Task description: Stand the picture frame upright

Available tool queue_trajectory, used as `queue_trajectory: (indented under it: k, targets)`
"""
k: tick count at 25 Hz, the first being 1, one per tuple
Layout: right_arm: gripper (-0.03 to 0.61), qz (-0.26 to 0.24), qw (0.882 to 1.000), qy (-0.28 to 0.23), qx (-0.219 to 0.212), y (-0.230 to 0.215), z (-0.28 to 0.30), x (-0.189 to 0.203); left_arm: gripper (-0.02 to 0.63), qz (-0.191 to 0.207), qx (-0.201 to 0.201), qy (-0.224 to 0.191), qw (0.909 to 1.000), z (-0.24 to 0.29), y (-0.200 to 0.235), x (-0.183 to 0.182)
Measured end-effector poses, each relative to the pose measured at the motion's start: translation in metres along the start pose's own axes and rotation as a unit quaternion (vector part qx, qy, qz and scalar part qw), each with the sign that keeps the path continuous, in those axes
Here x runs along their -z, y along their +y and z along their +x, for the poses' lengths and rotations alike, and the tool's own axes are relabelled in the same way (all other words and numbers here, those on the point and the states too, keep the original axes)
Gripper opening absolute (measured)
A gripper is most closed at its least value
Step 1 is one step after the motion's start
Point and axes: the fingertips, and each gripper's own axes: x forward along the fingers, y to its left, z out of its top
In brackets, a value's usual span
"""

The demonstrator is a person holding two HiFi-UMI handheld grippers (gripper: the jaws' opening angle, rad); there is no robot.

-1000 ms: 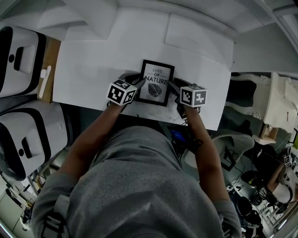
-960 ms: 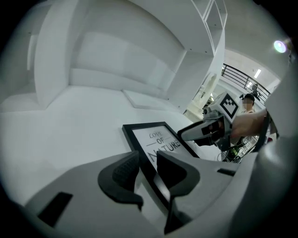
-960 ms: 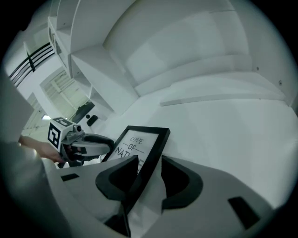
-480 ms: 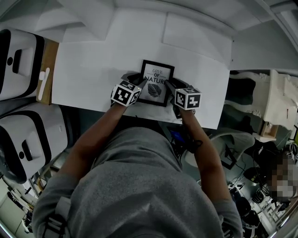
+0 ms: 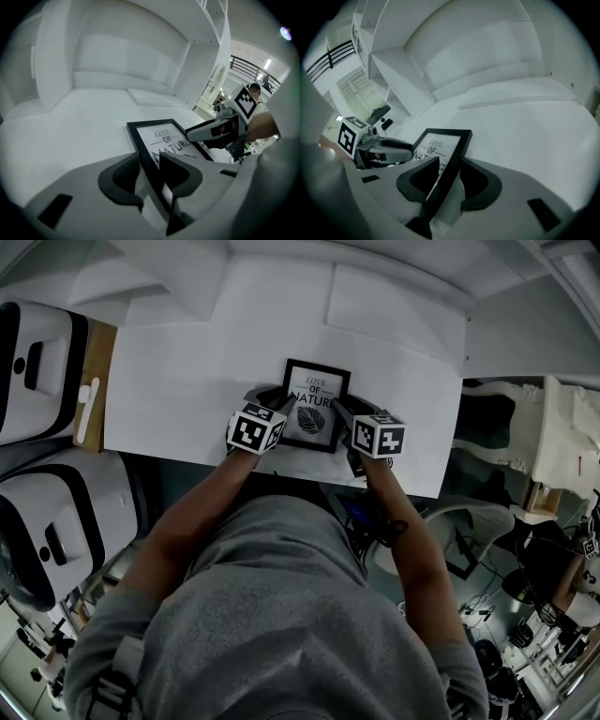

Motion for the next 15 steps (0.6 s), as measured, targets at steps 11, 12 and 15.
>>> queue_trajectory:
  k: [11,12,15]
  targets:
    - [0.150,0.018,0.999,-0.015,-0.027,0.006,-0.005,-0.001,0.091,-0.103,0.023,0.010,0.9943,-0.002,0.011,-0.005]
    - [0.150,0.025,0.999,-0.017,-0.034,0.007,-0.006,-0.001,0.086,-0.118,0.027,0.010,0.9926,-0.003,0.013,-0.006]
    - [0.150,0.049,0.997,-0.025,-0.061,0.011,-0.009,-0.001,0.077,-0.157,0.039,0.008,0.9867,-0.004,0.019,-0.007]
